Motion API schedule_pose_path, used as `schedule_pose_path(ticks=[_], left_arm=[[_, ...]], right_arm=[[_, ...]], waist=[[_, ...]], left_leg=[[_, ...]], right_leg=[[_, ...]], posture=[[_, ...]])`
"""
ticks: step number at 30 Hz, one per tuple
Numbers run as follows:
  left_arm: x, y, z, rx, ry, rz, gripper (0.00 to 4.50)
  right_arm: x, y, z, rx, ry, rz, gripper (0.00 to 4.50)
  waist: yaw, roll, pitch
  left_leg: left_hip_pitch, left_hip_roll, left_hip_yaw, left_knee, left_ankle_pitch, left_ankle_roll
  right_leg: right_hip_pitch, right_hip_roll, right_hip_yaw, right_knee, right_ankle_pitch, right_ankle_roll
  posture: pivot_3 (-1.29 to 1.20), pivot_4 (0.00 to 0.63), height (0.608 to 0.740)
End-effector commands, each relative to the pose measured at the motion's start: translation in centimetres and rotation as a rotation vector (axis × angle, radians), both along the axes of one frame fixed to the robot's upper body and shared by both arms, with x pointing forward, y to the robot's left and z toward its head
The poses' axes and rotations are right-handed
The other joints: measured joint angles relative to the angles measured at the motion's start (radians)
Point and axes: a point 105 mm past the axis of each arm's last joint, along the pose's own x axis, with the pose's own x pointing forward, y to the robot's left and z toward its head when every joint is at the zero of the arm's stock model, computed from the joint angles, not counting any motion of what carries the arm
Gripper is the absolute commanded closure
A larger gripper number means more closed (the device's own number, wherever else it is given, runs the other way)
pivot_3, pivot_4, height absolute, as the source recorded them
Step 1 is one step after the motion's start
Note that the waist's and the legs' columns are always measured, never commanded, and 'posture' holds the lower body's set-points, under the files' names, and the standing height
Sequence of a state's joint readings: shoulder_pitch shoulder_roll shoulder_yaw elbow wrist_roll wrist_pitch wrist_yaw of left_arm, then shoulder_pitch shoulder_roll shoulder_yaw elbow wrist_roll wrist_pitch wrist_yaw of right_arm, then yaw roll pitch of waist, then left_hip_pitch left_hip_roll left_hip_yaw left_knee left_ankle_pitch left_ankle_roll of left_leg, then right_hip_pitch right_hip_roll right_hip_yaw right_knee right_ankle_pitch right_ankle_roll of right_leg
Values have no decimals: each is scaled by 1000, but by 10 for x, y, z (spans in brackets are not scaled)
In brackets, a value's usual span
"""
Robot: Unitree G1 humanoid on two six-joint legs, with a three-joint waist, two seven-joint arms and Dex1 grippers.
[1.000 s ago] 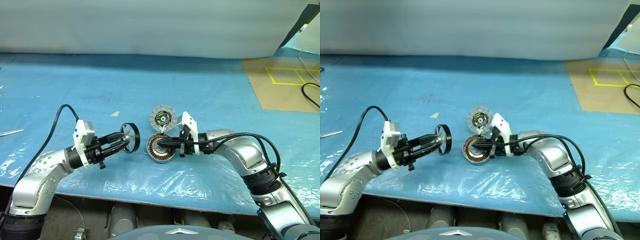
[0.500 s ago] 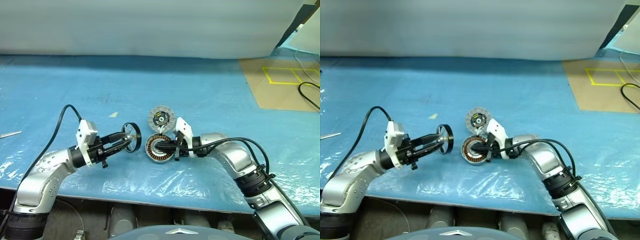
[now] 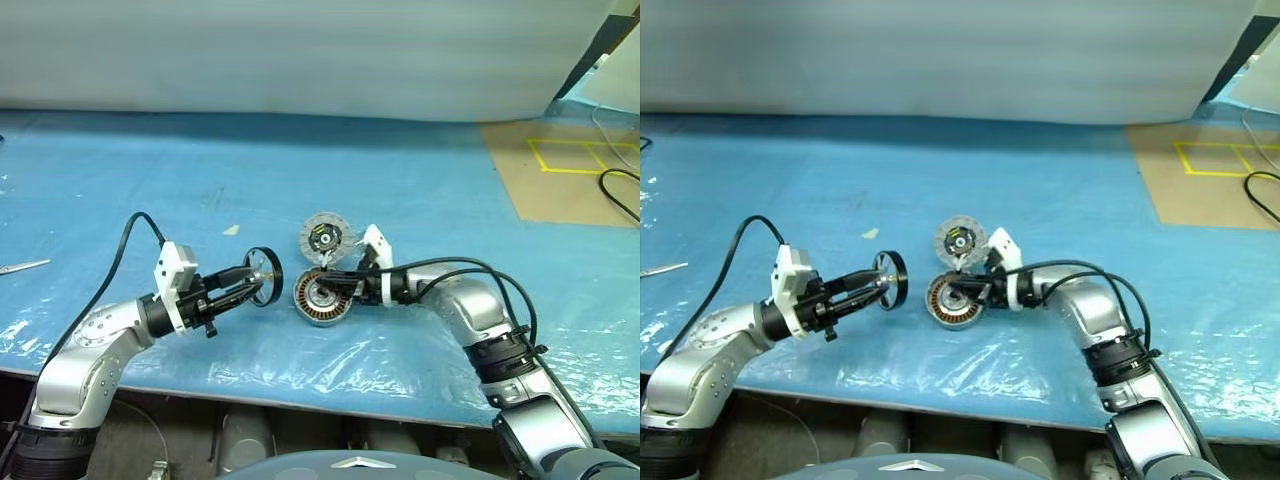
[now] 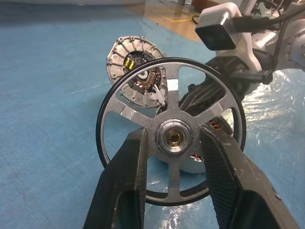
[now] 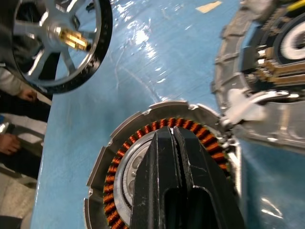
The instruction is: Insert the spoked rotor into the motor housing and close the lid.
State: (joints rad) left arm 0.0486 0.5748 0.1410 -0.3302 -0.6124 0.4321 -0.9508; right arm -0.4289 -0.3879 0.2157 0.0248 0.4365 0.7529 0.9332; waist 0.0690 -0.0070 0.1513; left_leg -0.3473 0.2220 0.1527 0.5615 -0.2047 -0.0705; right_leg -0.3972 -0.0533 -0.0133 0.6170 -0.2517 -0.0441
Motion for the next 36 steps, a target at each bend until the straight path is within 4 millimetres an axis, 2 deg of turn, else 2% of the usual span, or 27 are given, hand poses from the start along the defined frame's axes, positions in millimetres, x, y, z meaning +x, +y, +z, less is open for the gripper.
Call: schedule_pose_path(ticks=[1,7,9,12,15,20,23,27,29,36], left_arm=[[-2,-7,7,-5,-43,-24,3115],[-2,-7,7,-2,-39,-29,3115],[-3,-6,6,2,-37,-27,3115],[-3,-4,6,7,-35,-23,3115],[-4,-4,6,7,-37,-21,3115],[-4,-6,6,2,-38,-22,3115],[-4,-7,6,2,-39,-27,3115],[-3,-8,5,3,-39,-30,3115],[-3,-9,5,6,-41,-31,3115],[-1,-8,4,11,-42,-31,3115]], right_arm=[[-6,10,13,30,-24,44,4500],[-23,16,-1,-1,9,103,4500],[-26,17,2,21,16,115,4500],[-15,14,16,71,7,74,4500],[-13,13,24,73,-20,76,4500],[-17,18,23,46,-48,103,4500],[-24,19,6,-19,-40,128,4500],[-35,13,-36,-150,10,142,4500],[-36,8,-47,-183,15,137,4500],[-21,11,-7,-24,-3,89,4500]], waist=[[-1,0,0],[-3,0,0],[-2,0,0],[-2,0,1],[-2,0,1],[-1,0,1],[-1,0,1],[-1,0,1],[-2,0,1],[0,0,1]], left_leg=[[-3,0,0,0,0,0],[-4,1,-1,-2,-1,-3],[-4,1,-1,-2,-1,-3],[-4,1,-1,-1,-1,-3],[-3,1,0,0,-1,-2],[-3,1,0,1,-1,-2],[-3,1,0,0,-1,-2],[-3,1,0,0,-1,-2],[-2,1,0,0,-1,-2],[-1,1,0,0,-1,-2]], right_leg=[[-3,0,0,0,0,0],[-6,2,-1,2,2,4],[-6,2,-1,2,2,4],[-6,1,-1,2,0,0],[-6,1,-1,2,0,0],[-5,1,-1,2,0,0],[-5,1,-1,2,0,0],[-5,1,-1,2,1,1],[-3,1,-1,2,0,0],[-2,1,-1,1,0,0]], posture=[[0,150,740],[0,150,740],[0,150,740],[0,150,740],[0,150,740],[0,150,740],[0,150,740],[0,150,740],[0,150,740],[0,150,740]])
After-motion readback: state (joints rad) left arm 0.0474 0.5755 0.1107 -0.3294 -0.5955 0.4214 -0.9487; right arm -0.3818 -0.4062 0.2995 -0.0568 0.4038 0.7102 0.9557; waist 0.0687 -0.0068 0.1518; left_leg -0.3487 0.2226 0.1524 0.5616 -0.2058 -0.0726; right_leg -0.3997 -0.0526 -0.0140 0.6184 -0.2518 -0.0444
